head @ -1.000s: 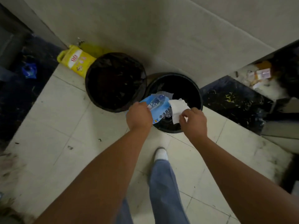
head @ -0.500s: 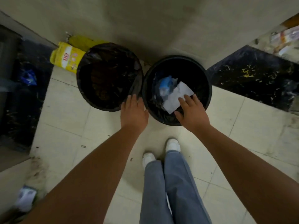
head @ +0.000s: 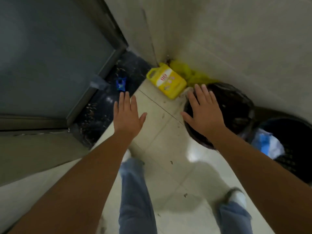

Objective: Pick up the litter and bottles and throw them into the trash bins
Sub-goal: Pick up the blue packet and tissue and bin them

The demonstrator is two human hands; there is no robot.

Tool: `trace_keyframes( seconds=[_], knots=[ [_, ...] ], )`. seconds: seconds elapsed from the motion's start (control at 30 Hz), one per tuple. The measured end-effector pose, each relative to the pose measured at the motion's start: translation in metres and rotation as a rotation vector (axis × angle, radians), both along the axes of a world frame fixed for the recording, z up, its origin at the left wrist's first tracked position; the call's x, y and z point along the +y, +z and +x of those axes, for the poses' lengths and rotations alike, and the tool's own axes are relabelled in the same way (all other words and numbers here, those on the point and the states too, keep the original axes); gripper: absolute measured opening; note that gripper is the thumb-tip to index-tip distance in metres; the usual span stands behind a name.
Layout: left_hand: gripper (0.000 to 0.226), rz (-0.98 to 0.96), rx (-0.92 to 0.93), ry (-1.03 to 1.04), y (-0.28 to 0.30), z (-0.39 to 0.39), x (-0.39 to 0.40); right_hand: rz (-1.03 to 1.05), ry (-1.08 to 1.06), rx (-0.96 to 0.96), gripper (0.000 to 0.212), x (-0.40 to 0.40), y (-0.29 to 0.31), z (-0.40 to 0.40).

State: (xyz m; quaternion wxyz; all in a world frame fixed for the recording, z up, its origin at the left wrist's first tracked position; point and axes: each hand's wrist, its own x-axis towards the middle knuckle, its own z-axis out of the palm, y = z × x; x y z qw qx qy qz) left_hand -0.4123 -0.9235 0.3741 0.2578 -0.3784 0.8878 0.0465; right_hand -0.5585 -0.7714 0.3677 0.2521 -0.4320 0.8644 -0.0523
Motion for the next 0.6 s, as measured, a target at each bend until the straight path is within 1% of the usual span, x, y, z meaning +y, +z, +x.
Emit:
trace_keyframes(
  seconds=[0.17, 0.23, 0.33, 0.4, 0.5, 0.6],
  knots=[
    [0.073, 0.046, -0.003, 0.052, -0.027, 0.059, -0.153, 0.066, -0.003, -0.01, 0.068, -0.162, -0.032, 0.042],
    [0.074, 0.049, 0.022, 0.092, -0.039, 0.076, -0.201, 0.079, 0.015, 0.005, 0.067, -0.213, -0.047, 0.058],
    [0.074, 0.032, 0.061, 0.159, -0.069, 0.094, -0.258, 0.112, 0.098, 0.026, 0.065, -0.276, -0.075, 0.076],
    [0.074, 0.032, 0.089, 0.18, -0.1, 0.101, -0.284, 0.102, 0.145, 0.057, 0.066, -0.308, -0.104, 0.082],
    [0.074, 0.058, 0.104, 0.205, -0.161, 0.104, -0.311, 0.068, 0.158, 0.067, 0.069, -0.346, -0.161, 0.09],
    [0.07, 0.046, 0.17, 0.251, -0.232, 0.105, -0.331, 0.135, 0.199, 0.017, 0.066, -0.373, -0.235, 0.093]
  ],
)
